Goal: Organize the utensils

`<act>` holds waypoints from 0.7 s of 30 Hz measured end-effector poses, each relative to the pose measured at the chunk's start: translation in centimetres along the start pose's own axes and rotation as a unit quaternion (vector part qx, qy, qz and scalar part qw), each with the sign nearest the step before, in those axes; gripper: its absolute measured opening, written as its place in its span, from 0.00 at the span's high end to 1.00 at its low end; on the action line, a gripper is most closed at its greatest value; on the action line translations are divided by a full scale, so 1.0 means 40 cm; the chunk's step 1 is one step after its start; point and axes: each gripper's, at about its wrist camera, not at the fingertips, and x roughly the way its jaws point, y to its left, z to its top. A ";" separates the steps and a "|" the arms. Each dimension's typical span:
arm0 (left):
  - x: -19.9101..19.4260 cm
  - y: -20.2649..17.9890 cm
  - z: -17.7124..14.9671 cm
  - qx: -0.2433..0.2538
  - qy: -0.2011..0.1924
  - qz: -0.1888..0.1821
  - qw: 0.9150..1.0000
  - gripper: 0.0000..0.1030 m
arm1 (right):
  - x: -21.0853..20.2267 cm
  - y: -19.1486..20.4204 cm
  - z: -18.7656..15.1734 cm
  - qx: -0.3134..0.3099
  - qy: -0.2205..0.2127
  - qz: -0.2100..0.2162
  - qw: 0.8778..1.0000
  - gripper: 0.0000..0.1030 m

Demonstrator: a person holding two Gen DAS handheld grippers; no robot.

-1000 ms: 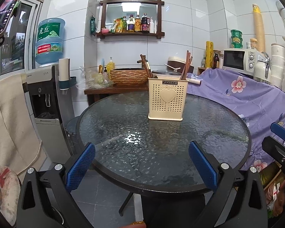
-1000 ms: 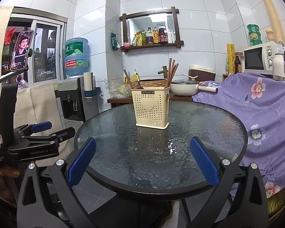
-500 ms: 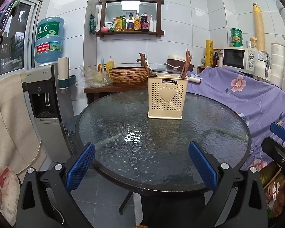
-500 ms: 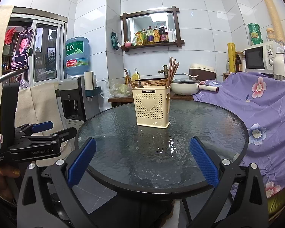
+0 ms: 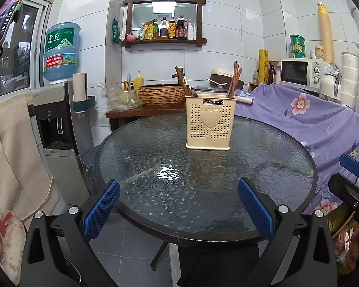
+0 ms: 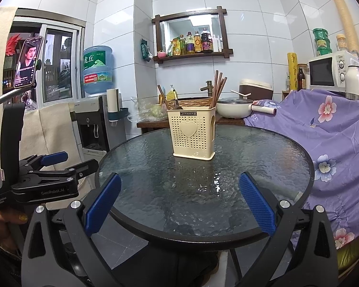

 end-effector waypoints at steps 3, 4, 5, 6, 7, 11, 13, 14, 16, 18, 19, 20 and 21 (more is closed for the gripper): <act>0.001 0.001 0.000 0.000 0.001 -0.001 1.000 0.06 | 0.002 0.002 -0.003 0.000 0.001 0.000 1.000 0.06; 0.002 0.000 -0.001 0.001 0.002 0.000 1.000 0.06 | 0.002 0.002 -0.004 0.000 0.001 0.000 1.000 0.06; 0.004 -0.001 -0.001 0.003 0.004 0.002 1.000 0.06 | 0.001 0.002 -0.004 0.000 0.001 0.000 1.000 0.06; 0.005 -0.002 -0.001 0.004 0.006 0.003 1.000 0.06 | 0.002 0.001 -0.002 0.000 0.001 0.000 1.000 0.06; 0.007 -0.003 -0.001 0.005 0.007 0.004 1.000 0.06 | 0.002 0.001 -0.003 0.000 0.000 -0.001 1.000 0.06; 0.008 -0.002 -0.003 0.004 0.010 0.003 1.000 0.06 | 0.005 0.001 -0.002 0.001 0.002 -0.003 1.000 0.06; 0.008 0.001 -0.004 0.004 0.010 0.004 1.000 0.06 | 0.004 0.001 -0.003 0.003 0.002 -0.003 1.000 0.06; 0.008 0.002 -0.004 0.005 0.010 0.005 1.000 0.06 | 0.005 0.000 -0.002 0.004 0.002 -0.003 1.000 0.06; 0.009 0.004 -0.004 0.004 0.011 0.005 1.000 0.06 | 0.005 0.000 -0.003 0.004 0.002 -0.004 1.000 0.06; 0.009 0.004 -0.004 0.004 0.012 0.005 1.000 0.06 | 0.005 0.000 -0.003 0.005 0.002 -0.004 1.000 0.06; 0.009 0.003 -0.004 0.004 0.012 0.005 1.000 0.06 | 0.005 0.000 -0.003 0.004 0.002 -0.004 1.000 0.06; 0.010 0.002 -0.005 0.006 0.014 0.006 1.000 0.06 | 0.005 0.000 -0.003 0.004 0.002 -0.004 1.000 0.06; 0.011 0.001 -0.005 0.006 0.014 0.006 1.000 0.06 | 0.005 0.001 -0.003 0.004 0.002 -0.004 1.000 0.06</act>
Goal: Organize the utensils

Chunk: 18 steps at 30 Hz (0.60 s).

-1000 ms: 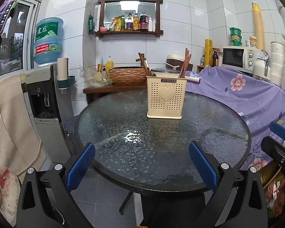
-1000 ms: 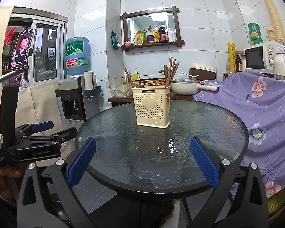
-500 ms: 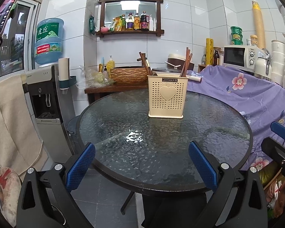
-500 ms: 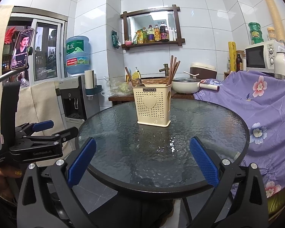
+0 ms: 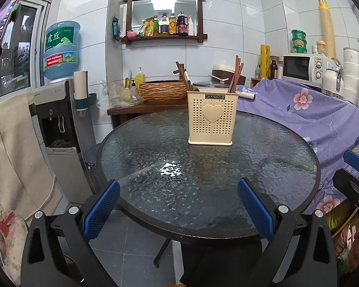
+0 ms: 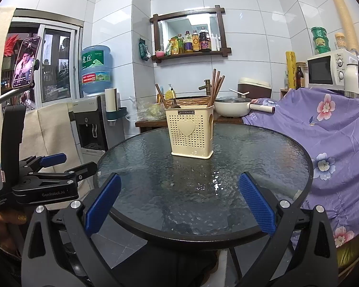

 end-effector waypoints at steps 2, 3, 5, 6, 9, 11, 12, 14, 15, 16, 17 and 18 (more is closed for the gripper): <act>0.000 0.001 -0.001 -0.001 0.001 -0.001 1.000 0.06 | 0.000 -0.001 0.000 0.001 0.000 0.001 1.000 0.06; 0.000 0.001 -0.001 -0.001 0.001 -0.001 1.000 0.06 | 0.000 0.000 0.000 0.001 0.000 0.001 1.000 0.06; 0.000 0.002 -0.001 -0.002 0.001 -0.001 1.000 0.06 | 0.000 0.000 0.000 0.001 0.001 0.000 1.000 0.06; 0.000 0.003 -0.001 -0.002 0.001 -0.001 1.000 0.06 | 0.000 -0.001 -0.001 0.001 0.001 0.000 1.000 0.06; -0.001 0.003 -0.001 -0.002 0.002 0.000 1.000 0.06 | 0.002 -0.001 -0.003 0.002 0.003 0.000 1.000 0.06; 0.000 0.005 -0.001 -0.002 0.002 0.000 1.000 0.06 | 0.004 -0.002 -0.004 0.003 0.004 -0.001 1.000 0.06; 0.000 0.005 -0.001 -0.002 0.002 -0.001 1.000 0.06 | 0.005 -0.002 -0.004 0.003 0.004 -0.001 1.000 0.06; 0.001 0.004 -0.002 -0.001 0.001 0.001 1.000 0.06 | 0.005 -0.001 -0.004 0.003 0.005 -0.002 1.000 0.06; 0.002 0.004 -0.002 -0.001 0.003 0.000 1.000 0.06 | 0.005 -0.001 -0.004 0.003 0.005 -0.003 1.000 0.06; 0.001 0.004 -0.002 -0.001 0.003 0.000 1.000 0.06 | 0.006 -0.002 -0.004 0.002 0.005 -0.003 1.000 0.06; 0.000 0.004 -0.002 0.000 0.004 0.000 1.000 0.06 | 0.006 -0.002 -0.004 0.002 0.005 -0.003 1.000 0.06; 0.001 0.004 -0.004 0.001 0.004 0.000 1.000 0.06 | 0.006 -0.002 -0.004 0.003 0.006 -0.003 1.000 0.06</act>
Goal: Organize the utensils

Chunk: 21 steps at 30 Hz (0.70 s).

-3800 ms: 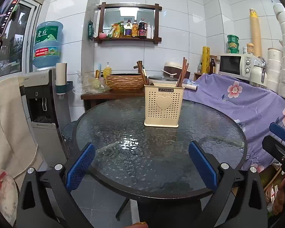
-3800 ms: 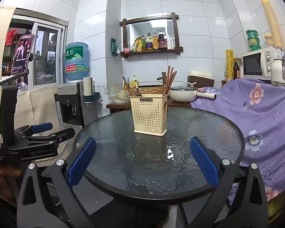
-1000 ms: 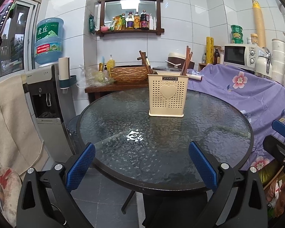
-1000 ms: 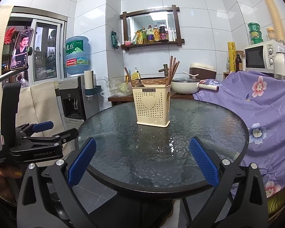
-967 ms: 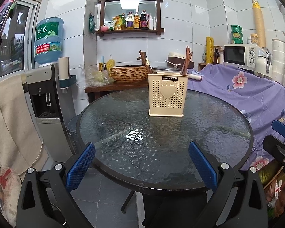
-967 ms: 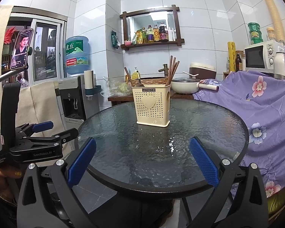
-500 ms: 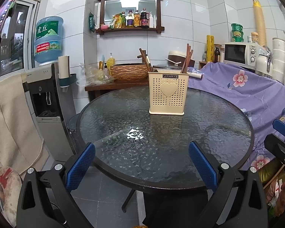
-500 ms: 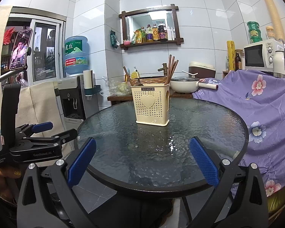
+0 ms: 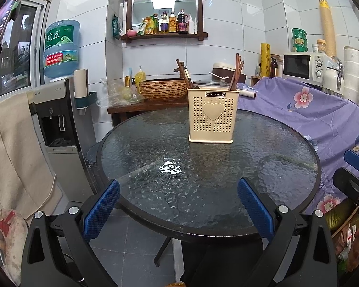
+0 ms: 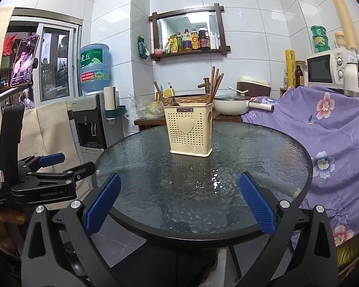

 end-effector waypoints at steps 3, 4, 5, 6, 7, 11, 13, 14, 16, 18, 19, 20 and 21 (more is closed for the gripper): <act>-0.001 0.001 -0.002 0.001 0.000 0.001 1.000 0.06 | 0.000 -0.001 -0.002 0.000 0.002 0.000 1.000 0.06; -0.001 0.002 -0.003 0.000 0.000 0.001 1.000 0.06 | 0.000 -0.001 -0.002 0.000 0.001 0.000 1.000 0.06; 0.000 0.002 -0.002 0.000 0.000 0.000 1.000 0.06 | 0.000 -0.001 -0.002 0.000 0.001 0.000 1.000 0.06; -0.001 0.002 -0.002 0.000 0.000 0.000 1.000 0.06 | 0.000 -0.002 -0.002 0.000 0.002 0.000 1.000 0.06; -0.002 0.002 -0.003 0.000 0.000 -0.001 1.000 0.06 | 0.000 -0.002 -0.002 0.000 0.002 0.000 1.000 0.06; -0.002 0.002 -0.003 0.001 0.000 -0.001 1.000 0.06 | -0.001 -0.002 -0.002 0.000 0.002 0.001 1.000 0.06; -0.002 0.001 -0.002 0.002 0.000 -0.001 1.000 0.06 | 0.000 0.001 -0.002 -0.001 0.002 0.000 1.000 0.06; -0.002 0.002 -0.002 0.002 0.000 -0.001 1.000 0.06 | 0.000 0.000 -0.001 0.000 0.002 0.000 1.000 0.06; -0.002 0.001 -0.002 0.003 0.000 0.000 1.000 0.06 | 0.000 0.000 -0.002 0.001 0.003 0.000 1.000 0.06; -0.002 0.001 -0.003 0.003 0.000 0.000 1.000 0.06 | 0.000 0.000 -0.001 0.000 0.003 0.000 1.000 0.06; -0.001 0.000 -0.002 0.003 0.000 0.001 1.000 0.06 | 0.000 0.000 -0.001 0.000 0.003 0.001 1.000 0.06; -0.001 0.000 -0.002 0.004 0.000 0.001 1.000 0.06 | 0.000 0.001 -0.002 0.000 0.003 0.000 1.000 0.06; 0.000 0.000 -0.002 0.004 0.000 0.001 1.000 0.06 | 0.001 0.002 -0.002 0.000 0.003 0.000 1.000 0.06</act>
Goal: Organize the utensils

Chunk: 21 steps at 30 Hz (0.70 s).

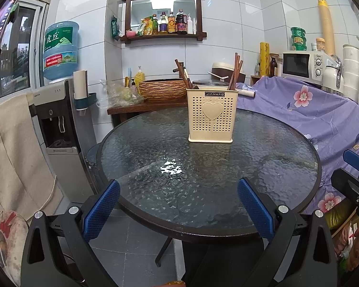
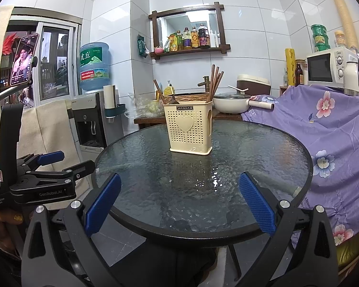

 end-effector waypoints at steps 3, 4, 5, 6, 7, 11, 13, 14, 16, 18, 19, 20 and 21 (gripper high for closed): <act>0.001 0.001 0.001 -0.001 0.001 -0.001 1.000 0.06 | 0.000 0.000 0.000 0.001 0.000 0.000 1.000 0.06; 0.000 0.001 0.001 -0.001 0.002 -0.001 1.000 0.06 | 0.000 0.000 0.000 0.001 0.000 0.001 1.000 0.06; -0.001 0.002 0.001 -0.002 0.002 -0.001 1.000 0.06 | 0.000 0.000 0.000 0.001 0.000 0.001 1.000 0.06; -0.001 0.002 0.002 -0.003 0.002 -0.002 1.000 0.06 | 0.001 0.000 -0.002 0.002 0.001 0.000 1.000 0.06; 0.000 0.004 0.002 -0.003 0.001 -0.003 1.000 0.06 | 0.003 -0.001 -0.003 0.003 0.002 0.000 1.000 0.06; -0.005 0.008 0.000 -0.008 -0.006 0.000 1.000 0.06 | 0.004 -0.001 -0.004 0.003 0.002 0.000 1.000 0.06; -0.004 0.008 0.001 -0.008 -0.006 0.001 1.000 0.06 | 0.004 -0.001 -0.007 0.003 0.002 0.000 1.000 0.06; -0.003 0.009 0.002 -0.008 -0.005 0.000 1.000 0.06 | 0.005 -0.001 -0.007 0.003 0.002 0.000 1.000 0.06; -0.003 0.012 0.004 -0.011 -0.003 -0.003 1.000 0.06 | 0.005 0.000 -0.009 0.001 0.002 0.000 1.000 0.06; -0.003 0.014 0.006 -0.012 -0.002 -0.004 1.000 0.06 | 0.006 0.001 -0.008 0.003 0.002 0.001 1.000 0.06; -0.003 0.013 0.005 -0.010 -0.003 -0.002 1.000 0.06 | 0.006 0.001 -0.007 0.003 0.002 0.000 1.000 0.06; -0.002 0.013 0.005 -0.008 -0.004 0.001 1.000 0.06 | 0.006 0.001 -0.008 0.003 0.002 0.000 1.000 0.06; -0.002 0.012 0.005 -0.007 -0.003 0.002 1.000 0.06 | 0.006 0.001 -0.007 0.003 0.002 0.000 1.000 0.06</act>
